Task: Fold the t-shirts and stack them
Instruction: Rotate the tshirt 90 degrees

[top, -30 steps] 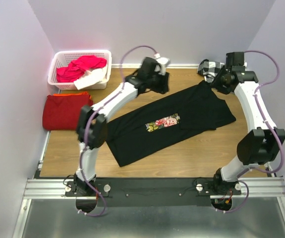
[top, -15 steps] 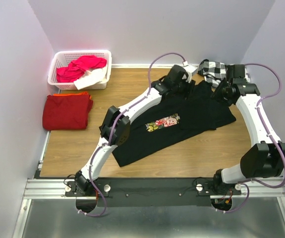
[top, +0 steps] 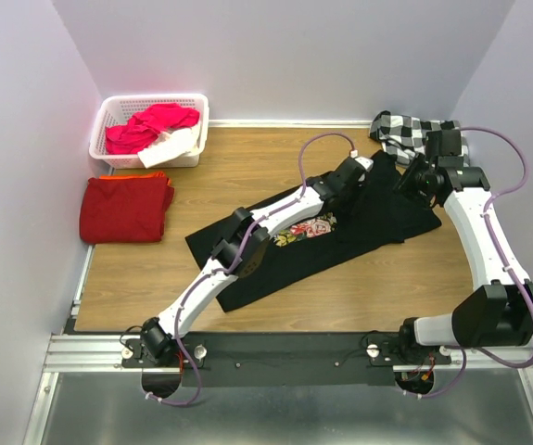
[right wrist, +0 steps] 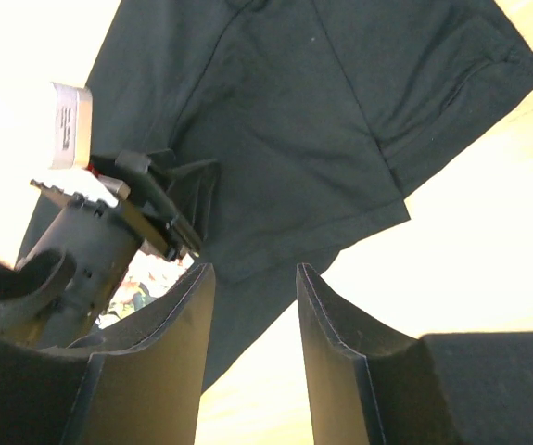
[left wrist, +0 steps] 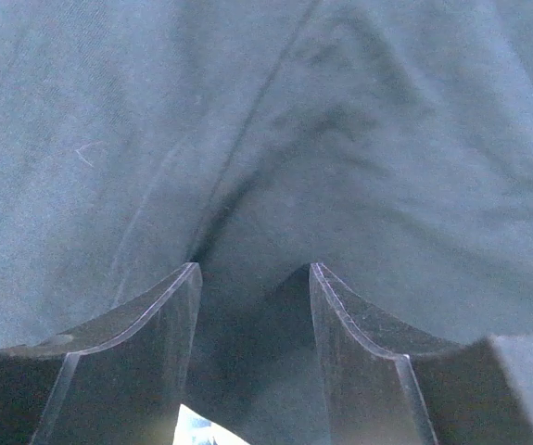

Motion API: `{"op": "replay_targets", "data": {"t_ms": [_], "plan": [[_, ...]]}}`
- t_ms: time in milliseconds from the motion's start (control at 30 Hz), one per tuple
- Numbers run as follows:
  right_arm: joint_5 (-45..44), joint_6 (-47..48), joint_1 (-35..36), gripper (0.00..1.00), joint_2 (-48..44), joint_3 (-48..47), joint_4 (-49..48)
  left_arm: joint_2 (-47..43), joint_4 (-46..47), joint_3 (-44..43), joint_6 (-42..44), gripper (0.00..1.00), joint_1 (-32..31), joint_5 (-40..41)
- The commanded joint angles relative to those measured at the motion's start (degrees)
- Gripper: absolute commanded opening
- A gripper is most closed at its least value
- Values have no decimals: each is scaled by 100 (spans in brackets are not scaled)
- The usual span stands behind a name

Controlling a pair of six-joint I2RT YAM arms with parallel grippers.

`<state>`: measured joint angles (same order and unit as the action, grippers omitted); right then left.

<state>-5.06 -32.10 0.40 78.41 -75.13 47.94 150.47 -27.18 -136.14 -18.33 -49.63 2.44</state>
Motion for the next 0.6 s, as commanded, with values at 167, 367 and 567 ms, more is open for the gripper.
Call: {"op": "replay_targets", "data": {"t_ms": [167,367,567], "plan": [[137,-121,-14,50,-177,113,40,386,-1165,-247,-530,57,67,863],[190,-130,-5,50,-72,122,48,54,-1580,638,-1190,50,524,1154],[321,-95,-5,50,60,139,31,-369,-1580,1142,-1533,48,928,1233]]}}
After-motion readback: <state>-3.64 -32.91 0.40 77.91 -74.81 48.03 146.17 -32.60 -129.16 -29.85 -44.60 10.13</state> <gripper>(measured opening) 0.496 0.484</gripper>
